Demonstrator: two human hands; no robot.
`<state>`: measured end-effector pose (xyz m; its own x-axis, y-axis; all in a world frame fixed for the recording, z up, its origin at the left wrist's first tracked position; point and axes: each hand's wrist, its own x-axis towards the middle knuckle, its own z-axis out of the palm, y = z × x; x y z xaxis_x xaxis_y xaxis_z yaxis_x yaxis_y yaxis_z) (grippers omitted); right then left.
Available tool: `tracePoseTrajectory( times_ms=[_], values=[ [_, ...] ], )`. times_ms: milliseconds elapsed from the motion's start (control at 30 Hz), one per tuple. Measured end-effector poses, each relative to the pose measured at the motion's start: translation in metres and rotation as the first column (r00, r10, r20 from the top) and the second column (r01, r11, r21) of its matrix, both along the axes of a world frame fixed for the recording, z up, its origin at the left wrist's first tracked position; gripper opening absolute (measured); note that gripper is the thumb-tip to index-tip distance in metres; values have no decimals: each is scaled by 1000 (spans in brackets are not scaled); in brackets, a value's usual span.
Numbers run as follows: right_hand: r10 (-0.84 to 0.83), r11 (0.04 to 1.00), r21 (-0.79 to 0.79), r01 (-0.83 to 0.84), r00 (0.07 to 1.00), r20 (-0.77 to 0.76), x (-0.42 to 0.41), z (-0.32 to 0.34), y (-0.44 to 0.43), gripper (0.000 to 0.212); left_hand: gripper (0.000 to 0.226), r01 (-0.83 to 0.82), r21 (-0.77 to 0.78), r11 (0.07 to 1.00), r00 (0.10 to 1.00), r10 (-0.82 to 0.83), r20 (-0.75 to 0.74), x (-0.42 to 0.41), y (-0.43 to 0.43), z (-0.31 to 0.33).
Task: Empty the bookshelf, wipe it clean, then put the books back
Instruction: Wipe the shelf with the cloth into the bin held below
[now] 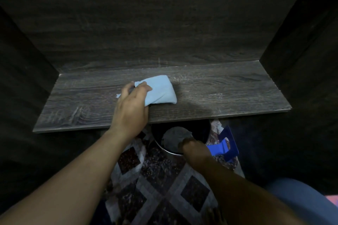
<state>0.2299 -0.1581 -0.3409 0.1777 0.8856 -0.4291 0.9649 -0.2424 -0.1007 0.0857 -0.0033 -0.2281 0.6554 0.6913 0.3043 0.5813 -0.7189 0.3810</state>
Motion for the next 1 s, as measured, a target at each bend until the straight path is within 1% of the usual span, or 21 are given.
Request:
tracePoseTrajectory(
  times_ms=[67,133,200,300,433,500,567,633,667,733,800,867,933,1000],
  values=[
    [-3,999,-37,4,999,36,-4,5,3,41,42,-39,-38,999,999,39,-12,0,-5,5],
    [2,999,-54,3,995,101,-9,20,7,46,43,-47,5,999,998,47,-31,-1,-6,7],
    [5,1000,-27,-1,991,133,-15,43,12,50,45,-69,95,993,996,75,-55,-2,-5,8],
    [12,998,57,-19,993,114,-20,82,14,42,49,-158,131,979,984,167,-62,-4,-4,11],
    [9,989,148,-18,998,59,-15,136,7,35,53,-145,43,989,981,149,-121,-4,-2,13],
    [-18,972,236,11,999,28,-9,149,7,31,54,-117,-17,993,984,114,-135,-6,-1,12],
    [-76,925,369,94,995,-63,-3,154,10,28,57,-69,-97,993,993,58,-105,-8,0,11],
    [-78,844,514,151,984,-161,4,154,16,28,61,1,-200,980,998,-14,-64,-10,-1,11],
    [-62,817,554,157,981,-186,6,152,19,32,63,32,-247,969,997,-47,-58,-10,-2,11],
    [-28,817,559,142,978,-207,10,147,23,49,70,69,-316,946,998,-70,8,-10,-7,13],
    [-2,847,520,114,978,-211,9,140,28,66,69,50,-377,925,990,4,139,-9,-9,15],
    [17,860,504,77,984,-180,6,135,33,77,61,-26,-391,920,967,123,225,-7,-9,17],
    [15,862,503,68,987,-158,0,132,39,81,45,-146,-366,919,950,233,207,-6,-7,19],
    [10,869,491,63,989,-145,-4,130,45,79,31,-204,-351,914,956,263,131,-7,-3,19]
  ],
)
